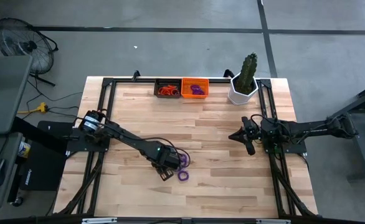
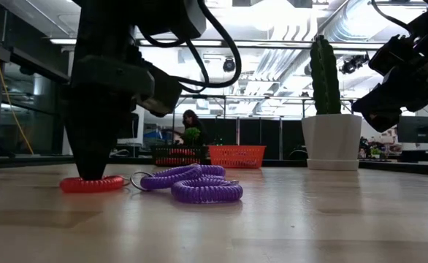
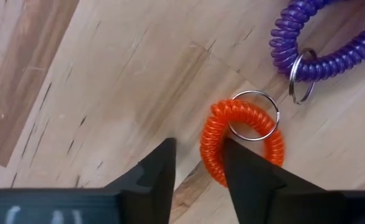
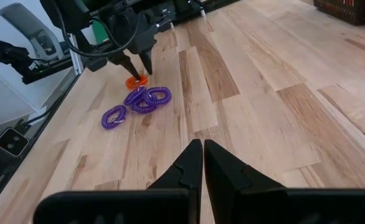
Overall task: Sort spring keychains into baskets
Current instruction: Put the orange spring keychain into the black basket
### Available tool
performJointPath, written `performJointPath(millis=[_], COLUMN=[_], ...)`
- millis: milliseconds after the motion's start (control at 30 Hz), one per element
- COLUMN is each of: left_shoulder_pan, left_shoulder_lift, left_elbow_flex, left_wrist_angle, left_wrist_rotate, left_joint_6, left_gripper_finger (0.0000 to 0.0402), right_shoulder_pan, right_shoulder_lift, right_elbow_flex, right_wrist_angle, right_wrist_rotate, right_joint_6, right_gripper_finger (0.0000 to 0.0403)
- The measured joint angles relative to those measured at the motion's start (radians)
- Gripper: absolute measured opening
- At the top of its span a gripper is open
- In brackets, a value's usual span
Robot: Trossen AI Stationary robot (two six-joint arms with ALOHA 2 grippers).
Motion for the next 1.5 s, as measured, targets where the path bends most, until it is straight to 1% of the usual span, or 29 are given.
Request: performJointPath(millis=[100,467,600,767,900,1033,1200,1333,1500], left_shoulder_pan=[0.000,0.003,0.012,0.026,0.049,0.074,0.111,0.165,0.264], left_shoulder_lift=[0.000,0.000,-0.021,-0.054,-0.070,-0.123,-0.208,-0.279,-0.332], left_elbow_flex=[-0.001,-0.001,-0.003,-0.005,-0.006,-0.006,-0.006,-0.002,-0.003], left_wrist_angle=[0.000,0.006,0.011,0.009,0.010,0.007,0.009,0.015,-0.002], left_wrist_rotate=[0.001,0.010,0.011,0.005,-0.026,-0.061,-0.155,-0.239,-0.277], left_joint_6=[0.010,0.018,0.031,0.052,0.081,0.112,0.135,0.149,0.162], left_gripper_finger=[0.0104,0.0051,0.0029,0.0020,0.0021,0.0021,0.0021,0.0021,0.0021], right_shoulder_pan=[0.000,0.000,0.000,0.000,0.000,0.000,0.000,0.000,0.000], right_shoulder_lift=[0.000,0.000,0.000,0.000,0.000,0.000,0.000,0.000,0.000], right_elbow_flex=[0.000,0.000,0.000,0.000,0.000,0.000,0.000,0.000,0.000], right_wrist_angle=[0.000,0.000,0.000,0.000,0.000,0.000,0.000,0.000,0.000], right_wrist_rotate=[0.000,0.000,0.000,0.000,0.000,0.000,0.000,0.000,0.000], right_joint_6=[0.000,0.000,0.000,0.000,0.000,0.000,0.000,0.000,0.000], right_gripper_finger=[0.0012,0.0012,0.0012,0.0012,0.0012,0.0012,0.0012,0.0012,0.0012])
